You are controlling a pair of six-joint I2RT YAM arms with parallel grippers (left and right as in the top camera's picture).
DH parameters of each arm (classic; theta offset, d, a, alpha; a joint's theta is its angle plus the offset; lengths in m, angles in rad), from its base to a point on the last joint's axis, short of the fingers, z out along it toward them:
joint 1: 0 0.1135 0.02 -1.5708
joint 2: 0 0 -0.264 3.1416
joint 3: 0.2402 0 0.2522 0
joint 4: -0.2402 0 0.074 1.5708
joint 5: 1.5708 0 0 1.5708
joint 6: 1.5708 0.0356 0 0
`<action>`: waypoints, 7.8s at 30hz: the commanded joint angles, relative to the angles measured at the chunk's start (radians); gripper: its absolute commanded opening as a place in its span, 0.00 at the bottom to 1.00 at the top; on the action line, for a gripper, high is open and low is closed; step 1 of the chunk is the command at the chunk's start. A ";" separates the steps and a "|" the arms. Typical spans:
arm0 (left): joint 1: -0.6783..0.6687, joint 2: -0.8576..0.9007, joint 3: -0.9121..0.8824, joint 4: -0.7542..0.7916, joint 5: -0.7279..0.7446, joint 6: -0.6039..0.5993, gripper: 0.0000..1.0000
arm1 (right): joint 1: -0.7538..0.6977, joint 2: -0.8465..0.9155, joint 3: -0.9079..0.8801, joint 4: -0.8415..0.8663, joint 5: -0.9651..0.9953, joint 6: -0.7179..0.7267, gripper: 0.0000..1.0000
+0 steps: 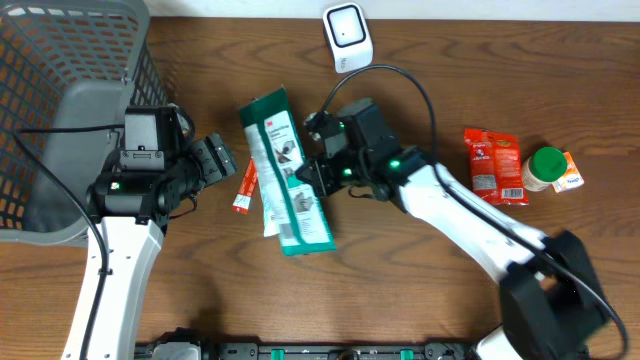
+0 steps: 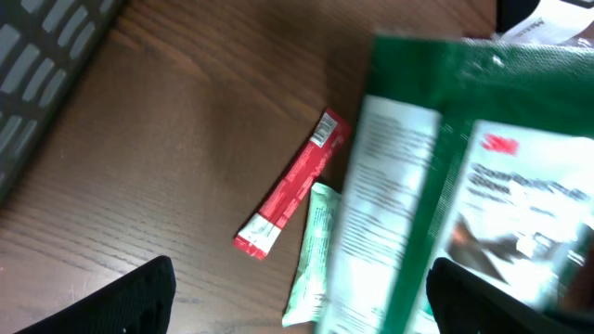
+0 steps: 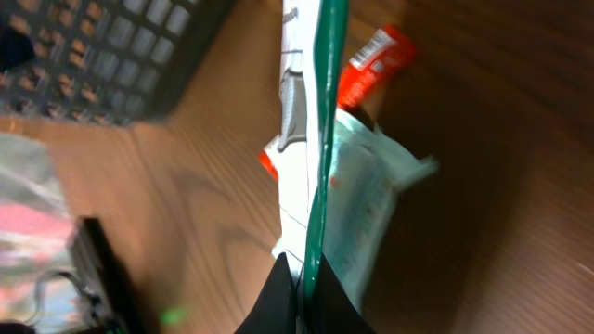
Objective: Scan the item barcode
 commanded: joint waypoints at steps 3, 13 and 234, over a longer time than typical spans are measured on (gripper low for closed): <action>0.003 0.000 0.008 -0.002 -0.006 0.010 0.87 | -0.019 -0.129 -0.001 -0.167 0.293 -0.178 0.01; 0.003 0.000 0.008 -0.002 -0.006 0.010 0.87 | -0.090 -0.156 -0.002 -0.318 0.702 -0.266 0.01; -0.018 0.066 0.024 0.006 -0.104 -0.111 0.84 | -0.250 0.191 1.151 -1.105 0.255 -0.423 0.01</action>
